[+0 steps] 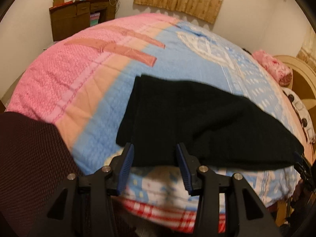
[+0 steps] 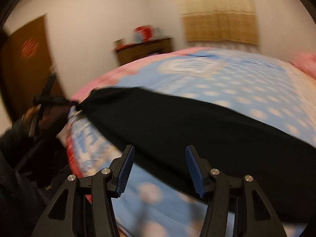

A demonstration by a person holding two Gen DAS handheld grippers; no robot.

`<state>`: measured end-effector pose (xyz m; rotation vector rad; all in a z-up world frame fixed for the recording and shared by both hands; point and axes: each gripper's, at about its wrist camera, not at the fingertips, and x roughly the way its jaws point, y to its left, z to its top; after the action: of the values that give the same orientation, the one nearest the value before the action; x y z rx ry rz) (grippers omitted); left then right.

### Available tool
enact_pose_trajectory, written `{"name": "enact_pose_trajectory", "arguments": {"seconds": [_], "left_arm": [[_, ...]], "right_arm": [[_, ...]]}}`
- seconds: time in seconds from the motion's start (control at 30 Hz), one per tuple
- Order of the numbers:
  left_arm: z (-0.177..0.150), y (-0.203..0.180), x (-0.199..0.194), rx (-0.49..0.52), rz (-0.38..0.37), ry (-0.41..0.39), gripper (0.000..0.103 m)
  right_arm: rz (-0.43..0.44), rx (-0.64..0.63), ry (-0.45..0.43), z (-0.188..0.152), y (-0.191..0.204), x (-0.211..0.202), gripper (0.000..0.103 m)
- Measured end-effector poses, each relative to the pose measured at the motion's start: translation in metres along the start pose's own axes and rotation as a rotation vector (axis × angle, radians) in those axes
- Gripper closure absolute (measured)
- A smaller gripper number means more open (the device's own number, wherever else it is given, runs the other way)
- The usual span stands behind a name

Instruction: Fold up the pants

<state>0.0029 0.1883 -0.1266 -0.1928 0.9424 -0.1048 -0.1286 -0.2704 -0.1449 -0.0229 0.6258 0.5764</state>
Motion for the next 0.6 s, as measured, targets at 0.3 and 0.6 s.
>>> {"name": "enact_pose_trajectory", "arguments": {"seconds": [0.3, 0.6], "left_arm": [[-0.005, 0.002, 0.014, -0.048, -0.025, 0.115, 0.056], [0.003, 0.019, 0.024, -0.122, -0.012, 0.122, 0.056]], "right_arm": [[0.021, -0.173, 0.027, 0.021, 0.058, 0.041, 0.048], [0.02, -0.074, 0.045, 0.017, 0.045, 0.054, 0.048]]}}
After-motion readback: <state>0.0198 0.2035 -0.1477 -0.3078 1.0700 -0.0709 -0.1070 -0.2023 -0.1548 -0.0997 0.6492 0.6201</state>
